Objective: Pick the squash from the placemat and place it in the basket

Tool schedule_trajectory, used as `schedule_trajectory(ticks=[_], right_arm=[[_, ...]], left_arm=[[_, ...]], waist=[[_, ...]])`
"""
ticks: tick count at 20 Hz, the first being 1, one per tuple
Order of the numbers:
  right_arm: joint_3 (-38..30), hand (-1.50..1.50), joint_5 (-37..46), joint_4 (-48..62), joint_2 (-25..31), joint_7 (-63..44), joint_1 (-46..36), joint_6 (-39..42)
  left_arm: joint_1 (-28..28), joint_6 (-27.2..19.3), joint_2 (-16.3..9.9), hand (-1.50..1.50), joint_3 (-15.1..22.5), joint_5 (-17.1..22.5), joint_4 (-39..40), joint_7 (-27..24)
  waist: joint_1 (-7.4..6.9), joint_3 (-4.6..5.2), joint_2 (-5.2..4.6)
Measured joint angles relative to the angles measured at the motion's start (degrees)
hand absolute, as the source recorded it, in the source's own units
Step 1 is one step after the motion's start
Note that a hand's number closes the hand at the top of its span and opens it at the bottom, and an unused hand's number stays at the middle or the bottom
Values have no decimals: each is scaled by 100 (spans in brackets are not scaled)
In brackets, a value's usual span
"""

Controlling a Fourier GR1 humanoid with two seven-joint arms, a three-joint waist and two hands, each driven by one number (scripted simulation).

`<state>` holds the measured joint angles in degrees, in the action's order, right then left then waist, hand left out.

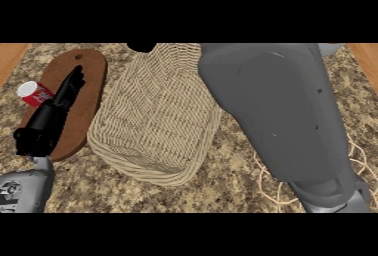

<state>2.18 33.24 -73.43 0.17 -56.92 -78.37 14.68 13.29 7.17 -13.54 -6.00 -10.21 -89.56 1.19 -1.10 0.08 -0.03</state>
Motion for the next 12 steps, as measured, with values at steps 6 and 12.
schedule_trajectory(ticks=[6,12], right_arm=[[385,150,45,736,52,-66,-133,101],[735,150,219,1093,235,73,-132,604]], left_arm=[[15,56,-83,0,-100,44,40,-30],[-91,83,-106,0,-156,69,51,-130]], waist=[[32,1,6],[76,-2,16]])
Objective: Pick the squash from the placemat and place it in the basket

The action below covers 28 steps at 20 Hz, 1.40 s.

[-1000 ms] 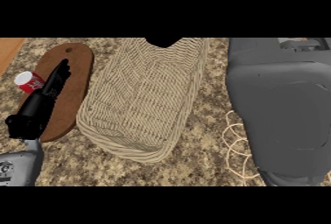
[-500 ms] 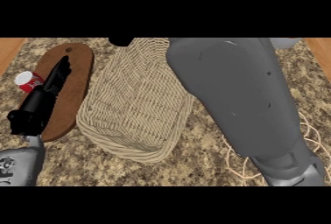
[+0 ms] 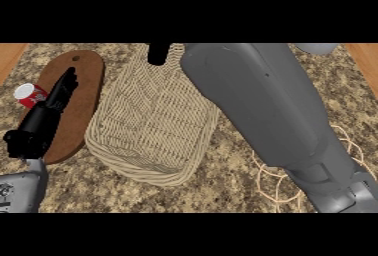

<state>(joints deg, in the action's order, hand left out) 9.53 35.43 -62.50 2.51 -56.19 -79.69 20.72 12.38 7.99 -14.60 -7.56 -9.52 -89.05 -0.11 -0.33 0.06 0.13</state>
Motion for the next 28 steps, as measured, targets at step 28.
schedule_trajectory(ticks=[28], right_arm=[[-1797,-150,110,-1095,433,88,883,-2711]], left_arm=[[-150,6,41,0,-58,-18,-137,19]], waist=[[88,-9,10]])
